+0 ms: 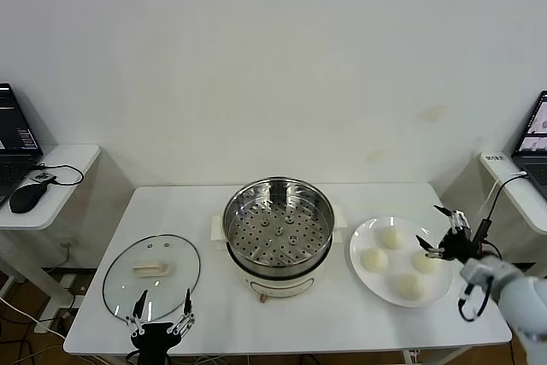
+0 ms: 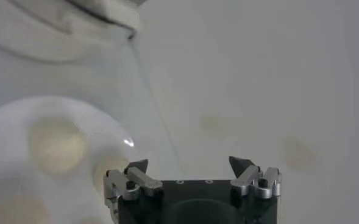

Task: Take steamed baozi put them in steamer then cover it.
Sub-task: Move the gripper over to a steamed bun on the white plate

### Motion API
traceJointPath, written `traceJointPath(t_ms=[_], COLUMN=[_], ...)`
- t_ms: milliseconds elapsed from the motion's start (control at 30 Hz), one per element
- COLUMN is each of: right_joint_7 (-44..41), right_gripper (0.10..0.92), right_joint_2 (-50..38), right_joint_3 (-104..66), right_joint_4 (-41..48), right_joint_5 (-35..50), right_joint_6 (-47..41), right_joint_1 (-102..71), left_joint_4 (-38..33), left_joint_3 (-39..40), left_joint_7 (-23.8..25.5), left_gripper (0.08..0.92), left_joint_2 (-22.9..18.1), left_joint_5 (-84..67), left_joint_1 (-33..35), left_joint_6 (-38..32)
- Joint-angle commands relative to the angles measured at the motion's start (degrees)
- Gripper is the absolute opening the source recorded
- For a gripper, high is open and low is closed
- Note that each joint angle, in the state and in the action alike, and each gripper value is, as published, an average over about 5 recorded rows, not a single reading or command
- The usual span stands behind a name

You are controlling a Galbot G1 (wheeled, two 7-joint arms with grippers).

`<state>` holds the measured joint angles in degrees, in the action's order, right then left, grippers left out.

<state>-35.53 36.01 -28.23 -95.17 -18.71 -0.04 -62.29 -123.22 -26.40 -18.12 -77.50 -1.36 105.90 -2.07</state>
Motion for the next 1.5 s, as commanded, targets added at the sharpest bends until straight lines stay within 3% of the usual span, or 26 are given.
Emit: traceJointPath(t_ms=[33,433,667,1167,1500], right_joint_7=[-15.55,-21.15,-20.4,-19.74,-20.56], right_gripper=[0.823,0.823,0.823,0.82,0.685], right_joint_2=[-10.13,-0.07,6.32,12.93,13.01], right_joint_3=[27.03,52.96,56.57,57.63,58.22], right_joint_4=[14.4,28.59,35.8,42.22,42.89], right_joint_5=[1.16,2.14,0.87,-3.62,-3.99], right_joint_6=[1.88,4.09,4.66,4.09,3.98], right_joint_1=[27.46,50.29,52.57,53.09,53.05], left_joint_4=[-0.11,0.44,0.81,1.77,2.19], left_joint_3=[-0.48,-2.17,-2.64,-3.8,-4.11], left_joint_7=[-2.32,-2.66,-2.56,-2.54,-2.57], left_gripper=[0.823,0.823,0.823,0.823,0.823], left_joint_2=[-0.3,-0.49,-0.49,-0.1,0.07], left_joint_5=[1.06,1.47,1.76,1.67,1.41], left_joint_1=[0.17,0.05,-0.62,-1.69,-2.24], left_joint_6=[-0.21,-0.67,-0.73,-0.97,-1.01])
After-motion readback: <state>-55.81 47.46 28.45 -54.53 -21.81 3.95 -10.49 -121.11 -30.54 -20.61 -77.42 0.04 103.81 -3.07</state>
